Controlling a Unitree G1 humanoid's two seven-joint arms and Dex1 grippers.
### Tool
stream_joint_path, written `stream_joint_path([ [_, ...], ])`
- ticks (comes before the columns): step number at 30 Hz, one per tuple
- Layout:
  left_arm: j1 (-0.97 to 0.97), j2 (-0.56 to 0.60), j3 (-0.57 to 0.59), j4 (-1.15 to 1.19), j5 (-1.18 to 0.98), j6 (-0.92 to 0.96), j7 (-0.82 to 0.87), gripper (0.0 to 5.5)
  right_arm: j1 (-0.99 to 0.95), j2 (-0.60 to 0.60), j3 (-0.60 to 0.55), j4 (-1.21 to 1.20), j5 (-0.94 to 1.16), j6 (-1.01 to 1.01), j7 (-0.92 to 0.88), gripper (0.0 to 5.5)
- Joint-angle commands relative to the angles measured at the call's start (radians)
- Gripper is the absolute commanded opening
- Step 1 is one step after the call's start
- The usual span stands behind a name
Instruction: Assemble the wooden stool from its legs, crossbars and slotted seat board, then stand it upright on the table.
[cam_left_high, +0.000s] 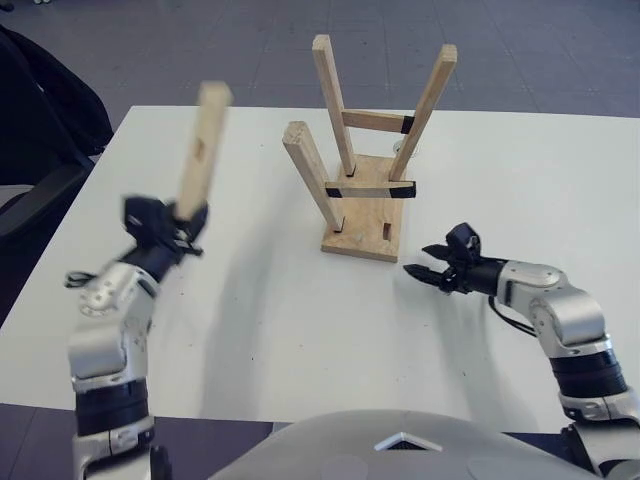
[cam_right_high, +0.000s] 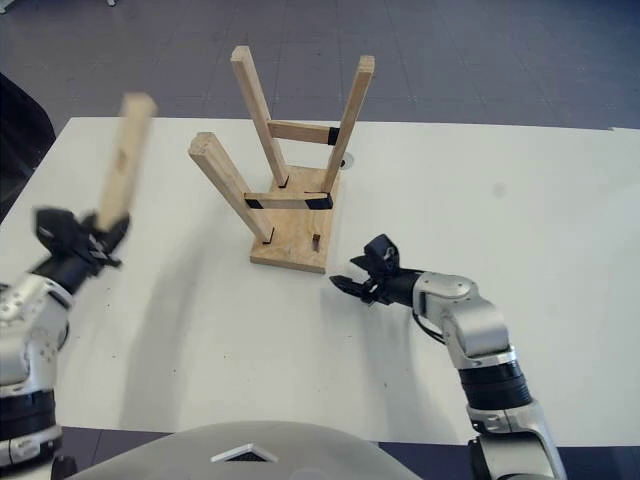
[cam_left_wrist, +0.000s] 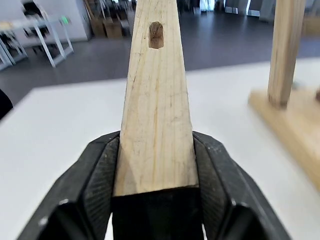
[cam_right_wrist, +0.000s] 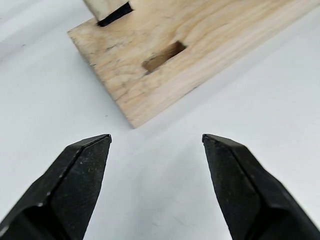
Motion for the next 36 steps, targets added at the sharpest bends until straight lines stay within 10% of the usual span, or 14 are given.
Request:
stream_joint_path([
  [1,-0.195,0.009,0.095,-0.064,-0.251,0.105,0.018,2.04,-0.109,-0.027,-0.195,-0.029,0.129,0.113,-0.025,3.36],
  [10,-0.47,0.194,0.031,-0.197,-1.283,0.541,0.074,2.04,-0.528,0.172,-0.509,-0.097,0.828,0.396,-0.291,3.36],
  [20,-0.37,0.273,-0.083,-0.205,-1.384,0.629,-0.076,2.04,-0.57,0.211,-0.382,-0.031,1.297,0.414,-0.411,4.26],
  [36,-0.327,0.287,-0.154,-0.219,-1.374,0.58,-0.079,2.04,-0.572,0.171,-0.223,-0.089,1.463,0.293,-0.452,4.26],
])
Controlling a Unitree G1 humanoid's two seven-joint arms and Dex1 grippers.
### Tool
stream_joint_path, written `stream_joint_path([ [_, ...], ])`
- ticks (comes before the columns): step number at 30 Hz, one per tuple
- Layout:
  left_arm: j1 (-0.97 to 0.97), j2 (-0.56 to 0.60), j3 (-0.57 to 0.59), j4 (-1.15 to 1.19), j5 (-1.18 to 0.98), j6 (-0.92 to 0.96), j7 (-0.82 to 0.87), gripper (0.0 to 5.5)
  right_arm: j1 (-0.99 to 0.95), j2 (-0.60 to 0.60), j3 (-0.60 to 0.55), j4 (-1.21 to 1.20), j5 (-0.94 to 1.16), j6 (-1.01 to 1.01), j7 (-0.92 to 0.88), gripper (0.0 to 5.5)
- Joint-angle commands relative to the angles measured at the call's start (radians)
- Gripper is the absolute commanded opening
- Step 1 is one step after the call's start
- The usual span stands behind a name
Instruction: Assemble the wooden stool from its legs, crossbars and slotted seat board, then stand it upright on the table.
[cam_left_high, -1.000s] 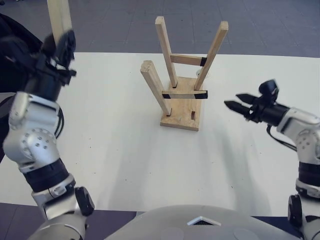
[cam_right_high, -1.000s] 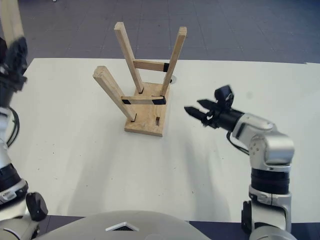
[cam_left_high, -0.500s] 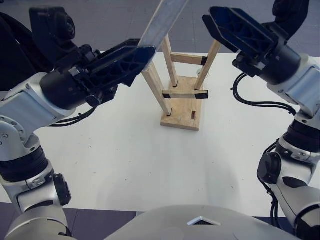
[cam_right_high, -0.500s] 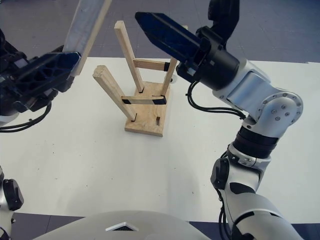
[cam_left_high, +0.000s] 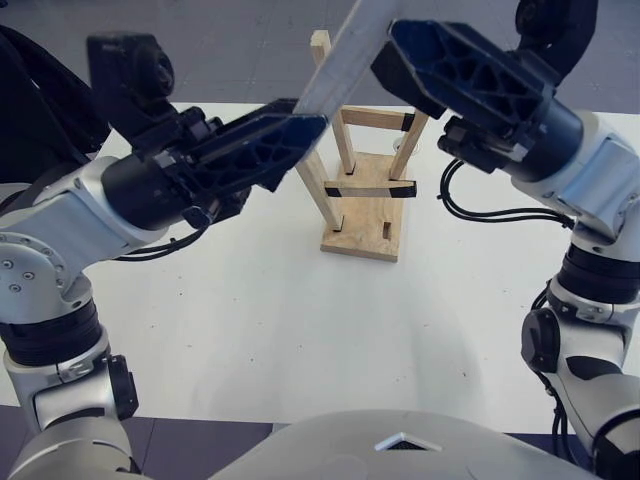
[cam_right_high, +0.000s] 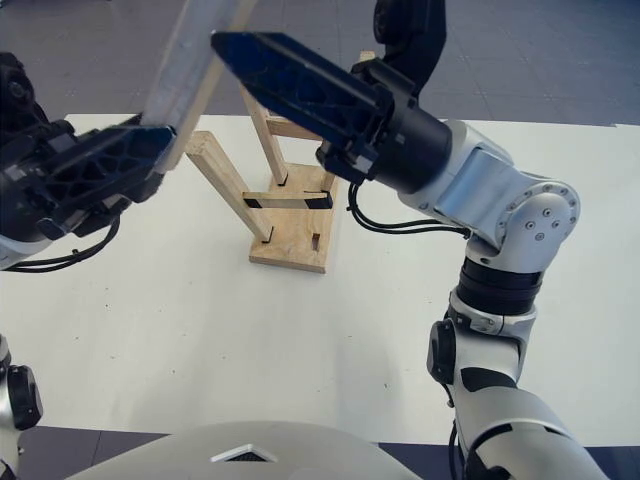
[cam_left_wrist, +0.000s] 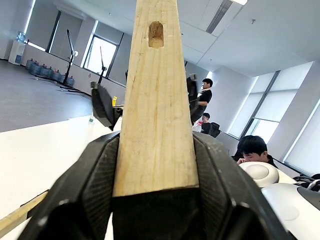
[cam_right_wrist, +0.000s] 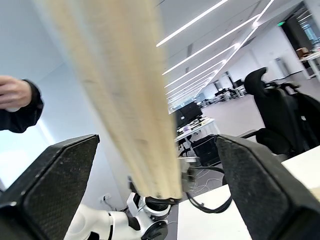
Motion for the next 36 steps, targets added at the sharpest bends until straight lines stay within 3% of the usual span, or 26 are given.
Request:
stream_joint_path([
  [1,0.02,0.022,-0.003,0.0,0.011,0.008,-0.015,2.04,-0.004,-0.033,0.01,-0.003,0.017,-0.027,0.013,4.26],
  [10,0.036,0.026,-0.018,-0.032,0.001,0.01,-0.037,2.04,-0.024,-0.037,0.056,0.0,0.021,-0.069,0.0,4.26],
  [22,0.024,0.044,-0.028,-0.021,0.006,0.017,-0.048,2.04,-0.03,-0.066,0.079,0.006,0.024,-0.071,0.014,2.17],
  [30,0.022,0.051,-0.029,-0.02,0.071,0.007,-0.072,2.04,-0.006,-0.093,0.085,-0.018,0.023,-0.064,0.038,2.15],
  [31,0.024,0.047,-0.026,-0.019,0.088,0.001,-0.075,2.41,-0.003,-0.095,0.086,-0.019,0.019,-0.065,0.038,2.15],
  [36,0.06,0.064,-0.021,-0.039,0.173,0.008,-0.147,3.19,0.004,-0.102,0.084,-0.017,0.0,-0.076,0.039,2.12],
])
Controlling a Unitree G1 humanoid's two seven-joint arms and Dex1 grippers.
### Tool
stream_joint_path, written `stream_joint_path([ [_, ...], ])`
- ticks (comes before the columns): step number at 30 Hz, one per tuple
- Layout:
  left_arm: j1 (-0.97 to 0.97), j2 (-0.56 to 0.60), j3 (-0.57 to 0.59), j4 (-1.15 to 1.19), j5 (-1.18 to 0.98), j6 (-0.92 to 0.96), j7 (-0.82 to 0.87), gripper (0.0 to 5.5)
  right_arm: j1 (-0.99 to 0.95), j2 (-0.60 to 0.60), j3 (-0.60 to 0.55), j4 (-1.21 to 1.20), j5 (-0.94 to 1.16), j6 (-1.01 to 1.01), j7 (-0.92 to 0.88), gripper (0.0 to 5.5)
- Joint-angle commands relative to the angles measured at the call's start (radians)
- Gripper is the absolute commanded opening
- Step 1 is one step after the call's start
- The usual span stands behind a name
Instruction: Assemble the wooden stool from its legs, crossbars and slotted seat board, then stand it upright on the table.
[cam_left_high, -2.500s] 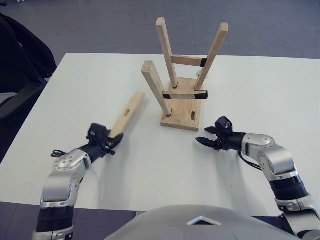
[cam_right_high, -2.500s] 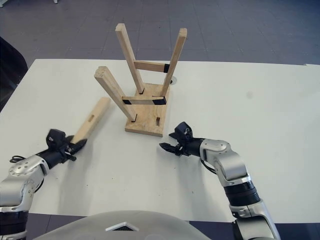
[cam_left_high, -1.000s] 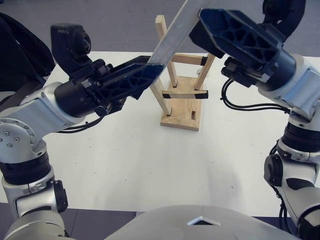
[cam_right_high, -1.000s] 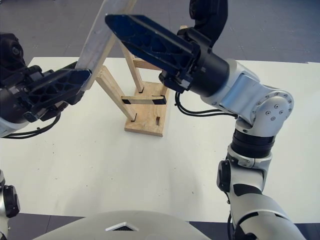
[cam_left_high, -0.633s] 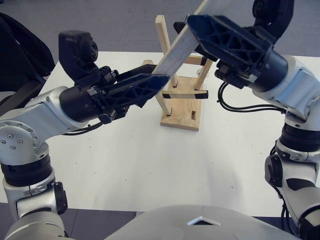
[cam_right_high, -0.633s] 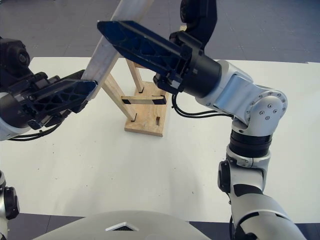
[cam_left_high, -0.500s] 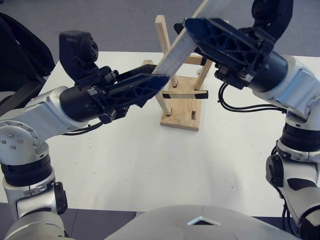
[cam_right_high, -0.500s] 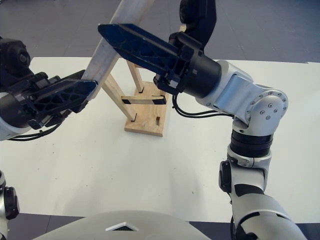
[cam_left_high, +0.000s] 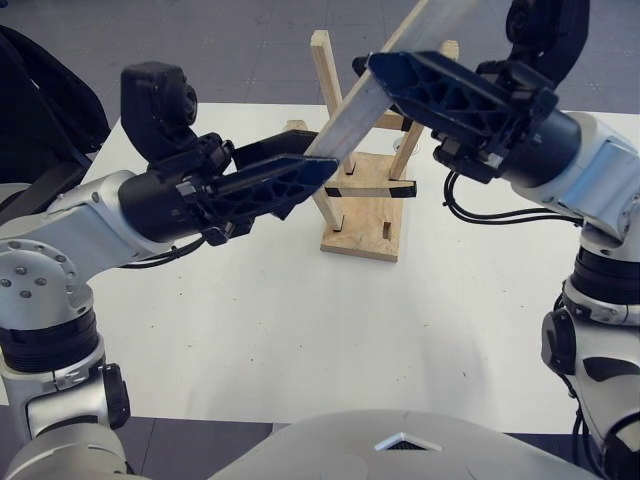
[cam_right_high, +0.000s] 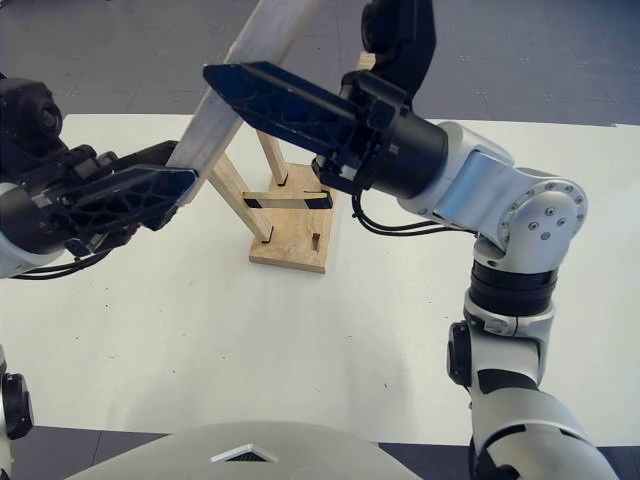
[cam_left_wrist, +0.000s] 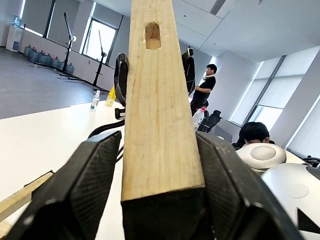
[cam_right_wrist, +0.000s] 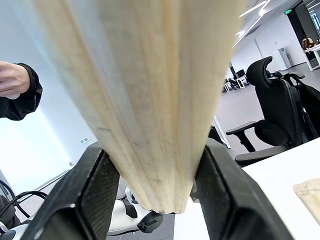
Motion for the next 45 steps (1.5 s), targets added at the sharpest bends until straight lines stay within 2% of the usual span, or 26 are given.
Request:
stream_joint_path([
  [1,0.043,0.044,0.006,-0.021,0.079,0.022,-0.066,3.32,0.009,-0.018,-0.004,-0.013,-0.021,-0.006,0.022,2.1],
  [3,0.095,0.084,0.022,-0.033,0.117,0.046,-0.138,3.57,0.034,-0.05,-0.019,-0.012,-0.052,0.005,0.044,2.07],
  [7,0.216,0.164,0.095,-0.028,0.201,0.067,-0.297,3.57,0.104,-0.138,-0.046,-0.034,-0.146,0.023,0.111,2.06],
  [10,0.256,0.177,0.115,0.009,0.27,0.05,-0.363,3.57,0.159,-0.19,-0.056,-0.061,-0.189,0.036,0.156,2.05],
  [13,0.255,0.15,-0.006,0.042,0.502,-0.036,-0.356,3.57,0.268,-0.283,-0.053,-0.111,-0.329,0.039,0.277,2.05],
  [16,0.212,0.095,-0.288,0.111,0.906,-0.192,-0.259,3.57,0.339,-0.335,-0.018,-0.078,-0.522,-0.036,0.423,2.05],
  [19,0.147,0.012,-0.496,0.241,1.201,-0.303,-0.178,3.57,0.348,-0.335,0.044,0.03,-0.721,-0.157,0.549,2.05],
  [22,0.086,-0.094,-0.583,0.362,1.35,-0.364,-0.123,3.57,0.328,-0.319,0.138,0.156,-0.942,-0.325,0.663,2.05],
  [27,0.047,-0.213,-0.583,0.437,1.42,-0.416,-0.112,3.57,0.27,-0.193,0.198,0.385,-1.183,-0.609,0.742,2.05],
  [32,0.08,-0.214,-0.561,0.436,1.451,-0.415,-0.134,3.57,0.238,-0.095,0.182,0.47,-1.264,-0.771,0.783,2.05],
  [38,0.108,-0.212,-0.541,0.429,1.47,-0.41,-0.156,3.57,0.275,-0.058,0.223,0.508,-1.353,-0.872,0.861,2.05],
  [45,0.133,-0.221,-0.517,0.413,1.48,-0.398,-0.161,3.57,0.313,-0.031,0.269,0.699,-1.467,-1.02,0.924,2.05],
])
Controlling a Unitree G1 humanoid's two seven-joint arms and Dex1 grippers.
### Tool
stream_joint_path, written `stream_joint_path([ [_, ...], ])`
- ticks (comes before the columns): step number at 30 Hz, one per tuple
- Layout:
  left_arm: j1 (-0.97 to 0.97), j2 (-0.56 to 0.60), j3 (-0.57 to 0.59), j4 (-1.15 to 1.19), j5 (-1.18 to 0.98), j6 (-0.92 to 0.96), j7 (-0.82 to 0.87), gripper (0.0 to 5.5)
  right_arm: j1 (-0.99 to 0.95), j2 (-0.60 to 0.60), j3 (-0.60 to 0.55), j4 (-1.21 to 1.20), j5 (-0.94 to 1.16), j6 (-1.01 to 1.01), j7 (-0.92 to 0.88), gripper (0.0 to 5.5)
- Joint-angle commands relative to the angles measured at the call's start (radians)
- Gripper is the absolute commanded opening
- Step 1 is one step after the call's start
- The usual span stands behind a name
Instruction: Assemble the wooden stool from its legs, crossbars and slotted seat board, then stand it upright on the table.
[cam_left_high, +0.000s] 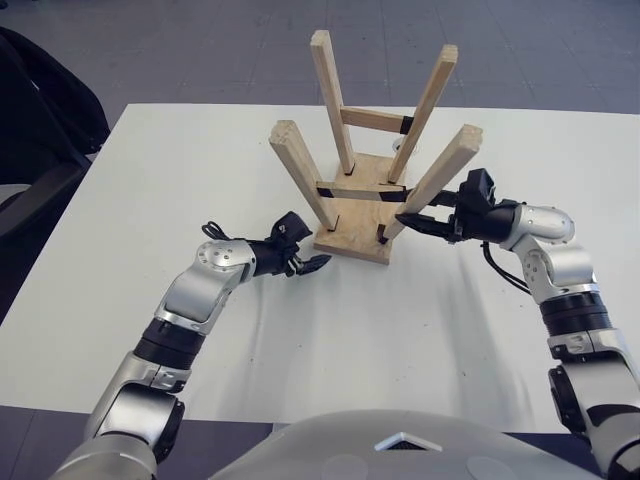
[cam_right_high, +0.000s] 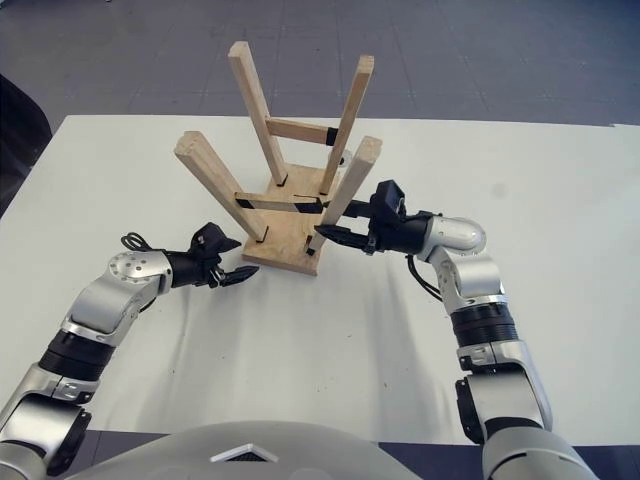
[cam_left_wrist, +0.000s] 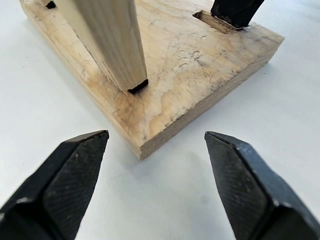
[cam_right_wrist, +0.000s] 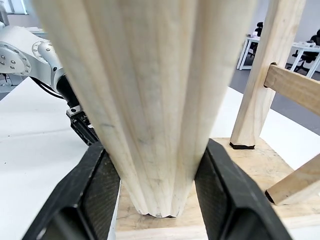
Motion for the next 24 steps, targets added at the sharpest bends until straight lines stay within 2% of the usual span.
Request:
stream_joint_path([
  [1,0.014,-0.003,0.02,-0.017,0.011,0.014,-0.003,3.57,0.035,0.011,0.043,0.108,-0.093,-0.031,0.016,2.05],
  [8,0.017,-0.019,0.019,-0.015,0.023,0.015,-0.008,3.57,0.0,0.049,0.075,0.219,-0.143,-0.104,0.027,2.03],
  [13,0.031,-0.012,0.031,-0.027,0.023,0.021,-0.012,3.57,0.007,0.011,0.101,0.16,-0.163,-0.098,0.055,2.03],
  [18,0.054,-0.011,0.043,-0.036,0.026,0.021,-0.003,3.57,-0.014,-0.087,0.146,-0.049,-0.168,0.081,0.089,2.03],
  [24,0.064,-0.019,0.047,-0.047,0.03,0.028,0.007,3.57,-0.045,-0.116,0.171,-0.102,-0.194,0.183,0.056,2.03],
])
